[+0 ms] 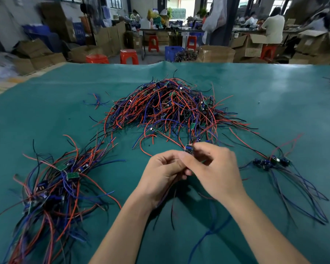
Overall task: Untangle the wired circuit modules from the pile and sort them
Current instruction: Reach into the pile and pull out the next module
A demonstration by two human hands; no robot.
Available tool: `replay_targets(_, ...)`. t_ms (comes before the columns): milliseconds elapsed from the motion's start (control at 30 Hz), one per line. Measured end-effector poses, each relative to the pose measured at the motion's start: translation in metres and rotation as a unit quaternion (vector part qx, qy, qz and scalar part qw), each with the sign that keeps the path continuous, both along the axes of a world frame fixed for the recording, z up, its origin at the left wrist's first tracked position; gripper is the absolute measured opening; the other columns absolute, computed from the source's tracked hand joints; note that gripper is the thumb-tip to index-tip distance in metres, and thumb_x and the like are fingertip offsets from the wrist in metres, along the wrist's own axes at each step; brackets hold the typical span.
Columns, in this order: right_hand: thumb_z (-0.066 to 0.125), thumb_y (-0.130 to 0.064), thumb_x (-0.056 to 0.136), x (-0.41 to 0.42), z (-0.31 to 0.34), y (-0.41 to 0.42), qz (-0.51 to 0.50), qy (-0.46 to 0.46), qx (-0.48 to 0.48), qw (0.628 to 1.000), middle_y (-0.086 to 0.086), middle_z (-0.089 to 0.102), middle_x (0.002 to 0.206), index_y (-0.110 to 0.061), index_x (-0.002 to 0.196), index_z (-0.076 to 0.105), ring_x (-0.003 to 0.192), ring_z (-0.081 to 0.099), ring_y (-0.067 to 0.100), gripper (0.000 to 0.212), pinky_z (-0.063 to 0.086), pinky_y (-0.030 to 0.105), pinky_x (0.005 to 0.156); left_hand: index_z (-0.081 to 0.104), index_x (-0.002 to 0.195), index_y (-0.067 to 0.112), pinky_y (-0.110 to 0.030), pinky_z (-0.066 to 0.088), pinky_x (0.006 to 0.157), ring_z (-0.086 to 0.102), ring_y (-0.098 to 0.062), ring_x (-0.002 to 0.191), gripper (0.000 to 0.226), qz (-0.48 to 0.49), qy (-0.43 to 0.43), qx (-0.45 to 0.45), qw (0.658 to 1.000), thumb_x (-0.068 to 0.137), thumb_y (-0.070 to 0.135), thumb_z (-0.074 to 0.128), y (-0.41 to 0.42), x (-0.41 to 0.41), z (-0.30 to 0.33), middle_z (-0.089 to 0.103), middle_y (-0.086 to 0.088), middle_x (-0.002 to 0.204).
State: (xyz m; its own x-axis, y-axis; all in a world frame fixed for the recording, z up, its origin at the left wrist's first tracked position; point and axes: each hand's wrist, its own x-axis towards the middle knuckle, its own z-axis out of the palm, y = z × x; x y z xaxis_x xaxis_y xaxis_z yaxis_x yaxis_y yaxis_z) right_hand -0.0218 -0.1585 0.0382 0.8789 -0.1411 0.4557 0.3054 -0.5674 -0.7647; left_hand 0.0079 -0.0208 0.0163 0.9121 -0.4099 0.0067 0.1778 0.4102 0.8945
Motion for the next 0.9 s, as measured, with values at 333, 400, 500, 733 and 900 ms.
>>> replay_targets(333, 0.075, -0.037, 0.085, 0.006, 0.004, -0.012, -0.016, -0.069, 0.065, 0.995, -0.001, 0.067, 0.061, -0.013, 0.074, 0.071, 0.056, 0.059, 0.010, 0.027, 0.052, 0.035, 0.061, 0.075, 0.076, 0.014, -0.017, 0.042, 0.049, 0.057, -0.010, 0.052, 0.010, -0.036, -0.045, 0.060, 0.997, 0.085, 0.012, 0.071, 0.002, 0.000, 0.002, 0.069, -0.007, 0.069)
replay_targets(400, 0.074, -0.044, 0.084, 0.011, 0.014, -0.026, -0.066, -0.103, 0.108, 0.987, 0.012, 0.065, 0.065, -0.009, 0.076, 0.070, 0.059, 0.053, 0.025, 0.036, 0.050, 0.054, 0.062, 0.074, 0.078, 0.013, -0.017, 0.040, 0.048, 0.057, -0.011, 0.051, 0.012, -0.043, -0.060, 0.088, 0.993, 0.088, 0.008, 0.070, 0.001, -0.001, 0.001, 0.070, -0.007, 0.068)
replay_targets(500, 0.075, -0.047, 0.084, 0.011, 0.039, -0.032, -0.113, -0.149, 0.137, 0.973, 0.015, 0.070, 0.070, -0.019, 0.075, 0.072, 0.061, 0.060, 0.034, 0.030, 0.051, 0.059, 0.060, 0.072, 0.081, 0.007, -0.017, 0.042, 0.051, 0.057, -0.011, 0.051, 0.010, -0.052, -0.079, 0.109, 0.990, 0.089, 0.005, 0.068, -0.001, -0.004, 0.001, 0.070, -0.007, 0.067)
replay_targets(733, 0.076, -0.042, 0.081, 0.018, 0.134, 0.032, -0.033, -0.190, 0.160, 0.968, 0.002, 0.070, 0.057, -0.025, 0.057, 0.069, 0.046, 0.062, 0.016, 0.031, 0.047, 0.037, 0.048, 0.068, 0.086, 0.003, -0.016, 0.044, 0.053, 0.060, -0.008, 0.054, 0.009, -0.047, -0.085, 0.157, 0.983, 0.092, 0.000, 0.063, -0.005, -0.006, 0.002, 0.069, -0.002, 0.066)
replay_targets(900, 0.071, -0.065, 0.080, 0.032, 0.124, 0.129, 0.049, -0.035, -0.120, 0.991, 0.005, 0.061, 0.054, -0.011, 0.058, 0.066, 0.065, 0.065, 0.029, 0.058, 0.053, 0.036, 0.061, 0.077, 0.076, 0.020, -0.024, 0.054, 0.075, 0.067, -0.006, 0.074, 0.020, -0.027, -0.067, 0.141, 0.987, 0.059, 0.026, 0.068, -0.001, -0.009, -0.001, 0.074, 0.008, 0.078)
